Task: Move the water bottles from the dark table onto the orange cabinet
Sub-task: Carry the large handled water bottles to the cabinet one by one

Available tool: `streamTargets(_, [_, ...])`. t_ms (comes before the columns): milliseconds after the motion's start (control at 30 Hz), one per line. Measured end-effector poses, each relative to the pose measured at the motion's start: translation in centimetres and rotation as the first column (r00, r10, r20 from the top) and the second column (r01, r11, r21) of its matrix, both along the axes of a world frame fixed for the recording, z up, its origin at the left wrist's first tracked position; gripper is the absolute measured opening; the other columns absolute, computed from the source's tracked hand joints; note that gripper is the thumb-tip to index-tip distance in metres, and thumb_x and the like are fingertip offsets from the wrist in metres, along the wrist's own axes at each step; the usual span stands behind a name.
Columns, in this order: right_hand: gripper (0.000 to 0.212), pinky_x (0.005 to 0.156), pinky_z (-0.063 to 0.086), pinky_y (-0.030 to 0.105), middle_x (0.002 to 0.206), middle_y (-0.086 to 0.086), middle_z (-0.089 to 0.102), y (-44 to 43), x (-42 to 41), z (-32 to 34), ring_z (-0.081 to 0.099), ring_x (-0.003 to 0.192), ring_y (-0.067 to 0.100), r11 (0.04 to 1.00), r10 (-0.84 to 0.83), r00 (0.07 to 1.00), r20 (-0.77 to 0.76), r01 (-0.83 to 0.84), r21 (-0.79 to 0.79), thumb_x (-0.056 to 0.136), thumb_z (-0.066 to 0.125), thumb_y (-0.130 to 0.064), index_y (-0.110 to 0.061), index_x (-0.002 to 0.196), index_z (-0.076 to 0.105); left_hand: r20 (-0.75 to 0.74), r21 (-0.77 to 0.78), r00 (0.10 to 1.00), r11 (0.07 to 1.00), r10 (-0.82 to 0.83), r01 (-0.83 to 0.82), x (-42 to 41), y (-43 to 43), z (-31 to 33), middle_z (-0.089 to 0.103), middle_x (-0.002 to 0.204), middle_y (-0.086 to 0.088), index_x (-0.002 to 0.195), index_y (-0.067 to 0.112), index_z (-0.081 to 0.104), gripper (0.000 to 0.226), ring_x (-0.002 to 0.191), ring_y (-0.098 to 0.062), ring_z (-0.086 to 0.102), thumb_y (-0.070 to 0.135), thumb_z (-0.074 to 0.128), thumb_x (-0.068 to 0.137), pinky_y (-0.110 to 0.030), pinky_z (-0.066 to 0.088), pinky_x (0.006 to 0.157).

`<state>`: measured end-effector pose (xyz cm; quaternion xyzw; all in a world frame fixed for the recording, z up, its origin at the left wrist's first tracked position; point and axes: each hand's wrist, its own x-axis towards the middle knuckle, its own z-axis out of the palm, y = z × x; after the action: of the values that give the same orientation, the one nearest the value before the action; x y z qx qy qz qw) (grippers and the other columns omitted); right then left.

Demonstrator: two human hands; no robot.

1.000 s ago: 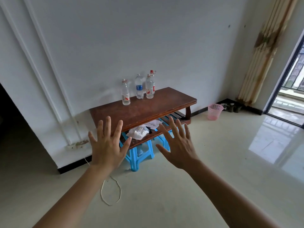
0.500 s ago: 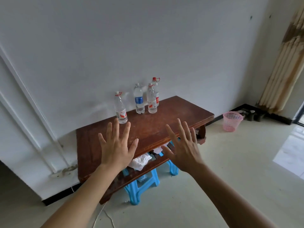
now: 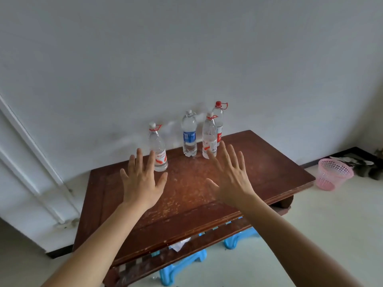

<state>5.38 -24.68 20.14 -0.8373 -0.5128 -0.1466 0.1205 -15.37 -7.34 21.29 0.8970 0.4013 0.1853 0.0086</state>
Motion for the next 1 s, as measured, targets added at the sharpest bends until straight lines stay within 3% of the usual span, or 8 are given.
streamTargets(300, [0.096,0.125,0.006,0.058,0.164,0.015,-0.027,13.8,11.4,-2.6,-0.011,0.155,0.038,0.98,-0.015,0.999,-0.031,0.009,-0.197,0.097,0.056,-0.051,-0.031,0.161,-0.012,-0.011,-0.29,1.0,0.957,0.026,-0.028,8.3,15.3,-6.0,-0.011,0.167,-0.011,0.158,0.022,-0.01,0.1,0.154,-0.032,0.0,0.075,0.04,0.088,-0.062,0.018,0.118])
streamTargets(400, [0.093,0.124,0.0,0.053,0.162,0.014,-0.033,19.3,13.6,-3.1,-0.013,0.155,0.038,0.974,0.006,0.998,-0.067,-0.021,-0.224,0.1,0.051,-0.049,-0.033,0.159,-0.019,0.007,-0.357,0.999,0.933,0.052,-0.046,10.6,20.4,-7.4,-0.009,0.167,-0.01,0.158,0.021,-0.01,0.109,0.154,-0.03,0.001,0.08,0.043,0.082,-0.06,0.02,0.118])
streamTargets(533, [0.1,0.125,0.01,0.057,0.165,0.015,-0.028,25.9,14.0,-3.8,-0.008,0.155,0.041,0.962,0.093,0.987,-0.13,-0.123,-0.242,0.098,0.056,-0.045,-0.039,0.155,-0.025,-0.059,-0.432,0.995,0.896,0.085,-0.102,12.1,24.7,-9.4,-0.004,0.167,-0.01,0.158,0.02,-0.006,0.117,0.154,-0.03,0.005,0.085,0.047,0.077,-0.059,0.024,0.118])
streamTargets(700, [0.082,0.125,0.01,0.056,0.167,0.011,-0.024,36.7,13.2,-1.6,-0.007,0.156,0.039,0.93,0.327,0.903,-0.279,-0.36,-0.073,0.102,0.047,-0.032,-0.039,0.159,-0.011,-0.108,-0.429,0.981,0.883,0.159,-0.19,11.5,27.3,-11.3,-0.007,0.167,-0.012,0.158,0.021,-0.009,0.117,0.154,-0.029,0.005,0.079,0.054,0.079,-0.058,0.024,0.119])
streamTargets(833, [0.068,0.123,0.012,0.056,0.169,0.003,-0.019,43.9,11.1,-0.7,-0.003,0.156,0.036,0.867,0.484,0.8,-0.356,-0.494,0.069,0.103,0.035,-0.056,-0.043,0.16,0.0,-0.121,-0.454,0.956,0.841,0.268,-0.294,8.8,27.6,-11.9,-0.015,0.166,-0.009,0.157,0.026,-0.015,0.119,0.154,-0.029,-0.001,0.078,0.057,0.078,-0.054,0.018,0.122])
streamTargets(867, [0.067,0.122,0.014,0.055,0.17,0.002,-0.013,45.1,10.7,-0.9,0.0,0.156,0.036,0.86,0.484,0.785,-0.387,-0.509,0.045,0.101,0.034,-0.063,-0.044,0.16,0.007,-0.142,-0.45,0.95,0.836,0.278,-0.312,8.1,27.9,-11.8,-0.017,0.166,-0.008,0.156,0.027,-0.017,0.119,0.154,-0.028,-0.003,0.079,0.056,0.078,-0.053,0.016,0.122])
streamTargets(933, [0.062,0.116,0.033,0.048,0.165,0.007,0.029,46.6,10.6,-1.8,0.029,0.149,0.035,0.85,0.452,0.761,-0.466,-0.525,-0.033,0.098,0.043,-0.065,-0.042,0.155,0.032,-0.189,-0.454,0.933,0.815,0.307,-0.36,7.4,28.8,-11.7,-0.019,0.165,-0.006,0.156,0.028,-0.019,0.121,0.154,-0.028,-0.004,0.078,0.058,0.077,-0.052,0.015,0.123])
streamTargets(1000, [0.048,0.099,0.05,0.038,0.131,0.0,0.067,47.1,11.6,-2.5,0.06,0.123,0.027,0.862,0.416,0.693,-0.589,-0.507,0.012,0.096,0.059,-0.052,-0.038,0.142,0.052,-0.218,-0.475,0.914,0.782,0.341,-0.405,7.8,29.5,-11.8,-0.017,0.166,-0.006,0.156,0.028,-0.017,0.124,0.154,-0.03,-0.001,0.078,0.062,0.075,-0.052,0.018,0.121])
